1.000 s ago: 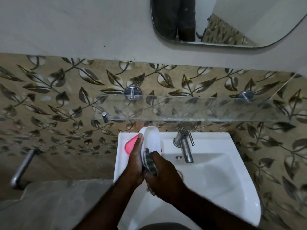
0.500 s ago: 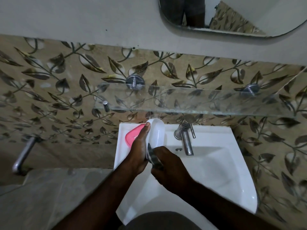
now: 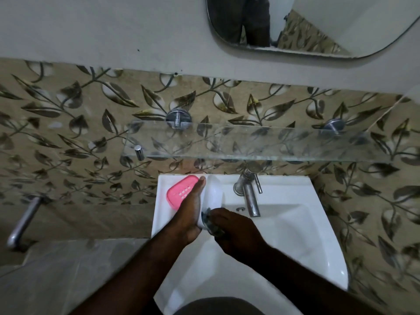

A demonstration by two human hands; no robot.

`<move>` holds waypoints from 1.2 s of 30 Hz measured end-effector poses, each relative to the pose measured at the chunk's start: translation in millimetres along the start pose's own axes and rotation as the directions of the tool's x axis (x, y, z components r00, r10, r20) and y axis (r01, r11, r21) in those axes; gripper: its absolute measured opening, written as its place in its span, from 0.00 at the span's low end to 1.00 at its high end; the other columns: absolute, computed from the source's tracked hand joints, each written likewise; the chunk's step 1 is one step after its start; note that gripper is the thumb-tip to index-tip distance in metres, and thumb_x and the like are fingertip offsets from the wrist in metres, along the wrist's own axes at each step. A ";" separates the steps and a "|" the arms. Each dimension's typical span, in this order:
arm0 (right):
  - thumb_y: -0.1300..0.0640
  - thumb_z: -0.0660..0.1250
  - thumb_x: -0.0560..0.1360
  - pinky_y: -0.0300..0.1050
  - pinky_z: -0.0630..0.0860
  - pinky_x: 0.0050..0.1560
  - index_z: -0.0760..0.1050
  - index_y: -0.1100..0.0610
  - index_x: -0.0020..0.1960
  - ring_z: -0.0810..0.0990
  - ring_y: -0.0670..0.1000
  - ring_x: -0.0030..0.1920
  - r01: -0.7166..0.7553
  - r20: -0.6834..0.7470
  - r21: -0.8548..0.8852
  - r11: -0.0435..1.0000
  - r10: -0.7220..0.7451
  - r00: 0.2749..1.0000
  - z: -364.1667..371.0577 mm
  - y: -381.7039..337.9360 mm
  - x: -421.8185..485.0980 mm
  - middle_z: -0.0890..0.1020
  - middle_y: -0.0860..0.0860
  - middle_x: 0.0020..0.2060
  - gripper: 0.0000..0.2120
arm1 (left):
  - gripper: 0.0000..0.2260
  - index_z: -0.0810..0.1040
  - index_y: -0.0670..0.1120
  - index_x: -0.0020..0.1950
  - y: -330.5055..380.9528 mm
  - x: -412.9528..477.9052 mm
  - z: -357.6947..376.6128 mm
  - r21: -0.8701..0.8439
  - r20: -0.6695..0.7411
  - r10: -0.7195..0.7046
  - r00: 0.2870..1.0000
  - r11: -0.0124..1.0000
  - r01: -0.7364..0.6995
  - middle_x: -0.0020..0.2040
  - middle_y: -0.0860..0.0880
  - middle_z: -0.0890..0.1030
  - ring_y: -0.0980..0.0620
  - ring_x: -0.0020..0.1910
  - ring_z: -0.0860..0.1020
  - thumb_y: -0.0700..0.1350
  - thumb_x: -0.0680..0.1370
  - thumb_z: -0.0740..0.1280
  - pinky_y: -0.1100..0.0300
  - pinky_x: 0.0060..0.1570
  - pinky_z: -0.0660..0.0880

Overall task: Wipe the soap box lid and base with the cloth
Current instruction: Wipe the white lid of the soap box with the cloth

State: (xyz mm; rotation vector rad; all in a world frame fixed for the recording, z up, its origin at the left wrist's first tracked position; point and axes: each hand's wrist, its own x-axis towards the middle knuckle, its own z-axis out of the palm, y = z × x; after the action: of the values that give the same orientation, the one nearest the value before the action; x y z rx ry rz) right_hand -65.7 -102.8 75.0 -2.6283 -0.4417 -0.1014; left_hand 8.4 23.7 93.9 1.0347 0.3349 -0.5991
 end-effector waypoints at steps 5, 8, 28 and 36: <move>0.60 0.64 0.64 0.60 0.80 0.43 0.77 0.59 0.44 0.83 0.58 0.40 -0.413 0.140 0.545 0.730 0.406 0.903 -13.7 -29.0 9.2 0.82 0.57 0.38 0.09 | 0.27 0.76 0.46 0.62 -8.0 0.7 3.6 0.007 -0.040 -0.017 0.999 1.000 0.018 0.42 0.41 0.82 0.46 0.35 0.82 0.64 0.72 0.66 0.56 0.39 0.78; 0.62 0.64 0.66 0.59 0.82 0.36 0.74 0.56 0.43 0.83 0.61 0.35 -0.427 0.194 0.693 0.581 0.420 0.886 -14.5 -46.5 9.8 0.81 0.59 0.35 0.07 | 0.27 0.78 0.45 0.62 -3.9 4.5 1.0 0.023 -0.080 0.132 0.988 0.991 -0.130 0.45 0.42 0.81 0.45 0.40 0.81 0.62 0.71 0.67 0.54 0.42 0.79; 0.65 0.70 0.73 0.47 0.79 0.41 0.75 0.54 0.55 0.83 0.53 0.44 -0.390 -0.106 0.786 0.479 0.727 0.678 -41.5 21.3 7.7 0.83 0.50 0.44 0.13 | 0.29 0.73 0.42 0.68 2.6 -1.9 -28.1 -0.351 0.265 -0.048 0.963 0.926 0.143 0.53 0.36 0.78 0.36 0.46 0.78 0.60 0.74 0.61 0.45 0.46 0.78; 0.60 0.70 0.76 0.40 0.76 0.31 0.77 0.51 0.44 0.81 0.43 0.35 -0.403 -0.306 0.520 0.753 0.604 0.736 -52.6 21.7 -22.0 0.83 0.46 0.35 0.06 | 0.32 0.66 0.42 0.73 9.0 1.3 -36.3 -0.394 0.298 0.042 0.954 0.915 0.083 0.59 0.37 0.73 0.37 0.50 0.75 0.57 0.73 0.61 0.48 0.48 0.76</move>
State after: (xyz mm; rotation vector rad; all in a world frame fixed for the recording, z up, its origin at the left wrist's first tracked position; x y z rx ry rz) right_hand -79.2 -151.7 108.9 -2.0944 0.4104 -0.3881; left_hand 15.6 58.5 82.1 0.5309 0.1876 -0.6638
